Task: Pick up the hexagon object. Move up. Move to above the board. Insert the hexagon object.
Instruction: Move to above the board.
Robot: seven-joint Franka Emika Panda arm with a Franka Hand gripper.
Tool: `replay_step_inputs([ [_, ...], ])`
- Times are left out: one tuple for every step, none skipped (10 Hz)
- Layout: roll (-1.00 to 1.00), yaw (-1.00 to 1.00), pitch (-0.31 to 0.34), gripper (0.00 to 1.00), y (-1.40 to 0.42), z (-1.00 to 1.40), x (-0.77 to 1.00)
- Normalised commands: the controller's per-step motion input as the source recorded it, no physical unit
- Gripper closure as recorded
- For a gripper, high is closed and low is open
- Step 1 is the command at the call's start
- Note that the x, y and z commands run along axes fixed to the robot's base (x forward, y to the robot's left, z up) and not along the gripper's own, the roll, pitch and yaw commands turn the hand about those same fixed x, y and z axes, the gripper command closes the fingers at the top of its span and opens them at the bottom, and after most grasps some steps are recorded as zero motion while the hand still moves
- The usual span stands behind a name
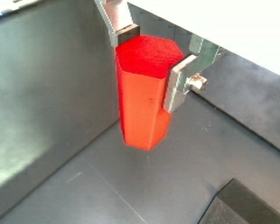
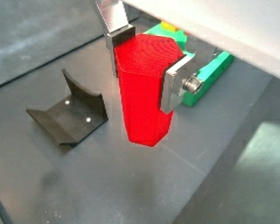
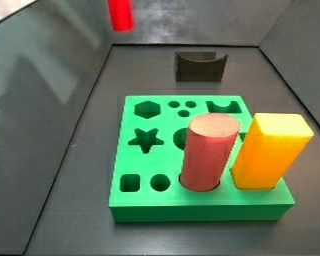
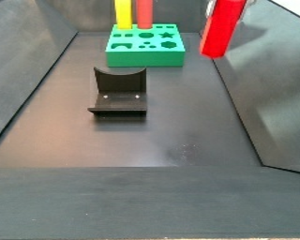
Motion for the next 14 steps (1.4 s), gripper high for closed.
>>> replay_step_inputs([
  [-0.03, -0.05, 0.018, 1.0, 0.03, 0.96, -0.18],
  [-0.01, -0.04, 0.028, 1.0, 0.03, 0.78, -0.13],
  [0.01, -0.04, 0.046, 1.0, 0.03, 0.55, -0.06],
  [0.01, -0.04, 0.061, 1.0, 0.03, 0.44, -0.03],
  [0.02, -0.03, 0.088, 1.0, 0.03, 0.22, -0.01],
  [0.25, 0.02, 0.688, 1.0, -1.0, 0.22, 0.43],
  [0.26, 0.06, 0.659, 1.0, -1.0, 0.2, 0.44],
  [0.21, 0.06, 0.578, 1.0, -1.0, 0.21, 0.46],
  [0.08, 0.02, 0.391, 1.0, -1.0, 0.21, 0.48],
  [0.04, 0.02, 0.301, 1.0, -1.0, 0.21, 0.47],
  [0.01, 0.02, 0.175, 1.0, -1.0, 0.22, 0.47],
  [0.01, 0.02, 0.129, 1.0, -1.0, 0.21, 0.47],
  [0.0, 0.01, 0.125, 1.0, -1.0, 0.21, 0.49],
  [0.0, 0.01, 0.134, 1.0, -1.0, 0.22, 0.51],
])
